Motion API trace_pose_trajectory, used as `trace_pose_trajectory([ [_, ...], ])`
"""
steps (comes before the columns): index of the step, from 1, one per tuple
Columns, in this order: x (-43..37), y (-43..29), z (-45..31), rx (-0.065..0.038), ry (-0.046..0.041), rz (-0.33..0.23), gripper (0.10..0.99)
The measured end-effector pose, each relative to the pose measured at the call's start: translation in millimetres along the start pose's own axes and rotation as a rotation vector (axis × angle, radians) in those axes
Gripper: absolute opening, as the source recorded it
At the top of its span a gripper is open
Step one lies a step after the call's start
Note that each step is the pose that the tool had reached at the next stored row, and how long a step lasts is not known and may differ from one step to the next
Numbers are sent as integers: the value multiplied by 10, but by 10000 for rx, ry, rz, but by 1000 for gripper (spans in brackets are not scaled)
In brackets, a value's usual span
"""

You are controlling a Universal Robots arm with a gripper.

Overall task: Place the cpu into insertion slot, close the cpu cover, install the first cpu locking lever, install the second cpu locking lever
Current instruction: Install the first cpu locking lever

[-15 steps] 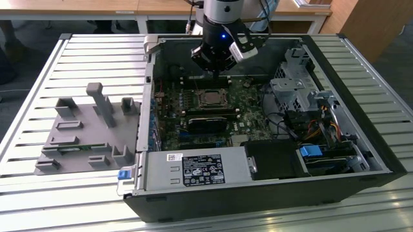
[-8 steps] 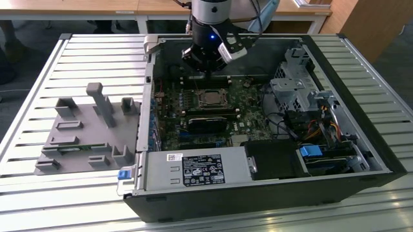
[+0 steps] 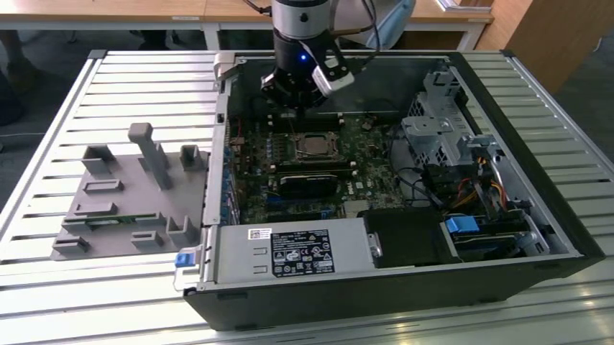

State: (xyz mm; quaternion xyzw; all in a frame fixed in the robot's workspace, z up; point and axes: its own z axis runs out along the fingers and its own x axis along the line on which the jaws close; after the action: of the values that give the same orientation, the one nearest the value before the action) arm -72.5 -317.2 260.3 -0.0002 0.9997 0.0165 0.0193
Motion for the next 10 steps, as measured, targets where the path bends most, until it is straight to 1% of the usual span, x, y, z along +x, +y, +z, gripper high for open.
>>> trace_pose_trajectory([
  [4, 43, 20, 26, 5, -18, 187, 106],
  [10, 178, 65, 54, 7, -21, 215, 106],
])
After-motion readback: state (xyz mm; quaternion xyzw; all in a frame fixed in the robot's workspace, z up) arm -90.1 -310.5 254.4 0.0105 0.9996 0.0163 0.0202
